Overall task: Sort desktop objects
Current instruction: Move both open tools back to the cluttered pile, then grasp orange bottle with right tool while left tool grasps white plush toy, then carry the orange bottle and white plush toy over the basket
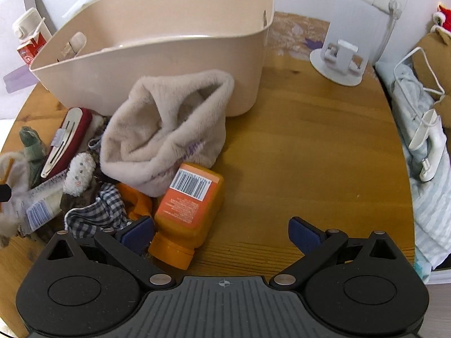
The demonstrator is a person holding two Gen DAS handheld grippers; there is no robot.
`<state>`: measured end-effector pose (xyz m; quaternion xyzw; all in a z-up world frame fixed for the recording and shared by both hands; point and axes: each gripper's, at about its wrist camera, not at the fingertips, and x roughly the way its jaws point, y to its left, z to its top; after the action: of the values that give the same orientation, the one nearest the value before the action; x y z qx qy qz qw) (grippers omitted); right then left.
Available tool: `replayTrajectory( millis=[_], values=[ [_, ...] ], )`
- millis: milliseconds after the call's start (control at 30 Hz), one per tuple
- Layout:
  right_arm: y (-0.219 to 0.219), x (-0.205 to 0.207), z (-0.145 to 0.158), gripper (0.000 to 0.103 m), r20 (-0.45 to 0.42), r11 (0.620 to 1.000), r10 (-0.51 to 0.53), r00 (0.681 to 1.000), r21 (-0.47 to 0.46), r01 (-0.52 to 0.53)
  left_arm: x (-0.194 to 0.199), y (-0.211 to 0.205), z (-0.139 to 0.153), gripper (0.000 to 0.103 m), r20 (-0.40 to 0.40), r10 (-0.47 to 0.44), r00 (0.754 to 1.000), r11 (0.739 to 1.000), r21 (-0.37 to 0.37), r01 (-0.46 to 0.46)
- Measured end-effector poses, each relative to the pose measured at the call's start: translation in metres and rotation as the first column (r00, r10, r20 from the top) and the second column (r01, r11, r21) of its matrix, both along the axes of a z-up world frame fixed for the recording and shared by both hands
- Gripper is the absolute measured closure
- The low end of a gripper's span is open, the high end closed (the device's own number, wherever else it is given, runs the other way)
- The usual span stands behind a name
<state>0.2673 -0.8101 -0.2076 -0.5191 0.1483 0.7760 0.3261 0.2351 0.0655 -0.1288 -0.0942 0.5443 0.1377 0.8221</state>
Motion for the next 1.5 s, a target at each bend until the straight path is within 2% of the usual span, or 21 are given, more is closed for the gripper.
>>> replayTrajectory(
  millis=[400,467,667,700,733,767,800,867,967,1500],
  values=[
    [0.002,-0.019,-0.021,0.0,0.033,0.999,-0.04,0.999,-0.028,0.041,0.002,0.001,-0.006,0.021,-0.01,0.012,1.0,1.0,-0.017,-0.012],
    [0.002,-0.02,-0.022,0.005,0.034,0.999,-0.034,0.999,-0.027,0.035,0.002,0.003,-0.006,0.027,-0.005,0.012,1.0,1.0,-0.018,-0.012],
    [0.001,-0.02,-0.024,0.024,0.034,0.998,-0.038,0.999,-0.045,0.039,0.003,0.006,-0.005,0.053,0.023,0.033,0.999,0.999,-0.034,-0.032],
    [0.001,-0.02,-0.023,0.034,0.031,0.998,-0.037,0.999,-0.049,0.038,0.003,0.007,-0.005,0.056,0.025,0.036,0.999,0.999,-0.038,-0.035],
    [0.0,-0.019,-0.023,0.05,0.025,0.998,-0.033,0.999,-0.054,0.034,0.004,0.007,-0.005,0.066,0.026,0.035,0.999,0.999,-0.043,-0.034],
    [-0.001,-0.018,-0.022,0.059,0.02,0.999,-0.028,0.999,-0.046,0.029,0.005,0.006,-0.006,0.075,0.024,0.028,0.999,0.999,-0.045,-0.027],
    [-0.001,-0.018,-0.021,0.067,0.027,0.999,-0.027,0.999,-0.035,0.028,0.005,0.006,-0.006,0.079,0.022,0.022,1.0,0.999,-0.046,-0.021],
    [-0.003,-0.017,-0.02,0.066,0.028,0.999,-0.019,0.999,-0.031,0.02,0.006,0.005,-0.006,0.086,0.02,0.02,1.0,0.999,-0.046,-0.019],
    [-0.006,-0.012,-0.015,0.066,0.004,1.0,-0.028,1.0,-0.015,0.028,0.005,0.005,-0.005,0.09,0.026,0.023,0.999,0.998,-0.051,-0.022],
    [-0.02,0.011,0.021,0.067,-0.084,0.998,-0.058,0.995,0.024,0.06,-0.007,0.008,0.016,0.092,0.091,0.014,0.996,0.999,-0.032,-0.011]
  ],
)
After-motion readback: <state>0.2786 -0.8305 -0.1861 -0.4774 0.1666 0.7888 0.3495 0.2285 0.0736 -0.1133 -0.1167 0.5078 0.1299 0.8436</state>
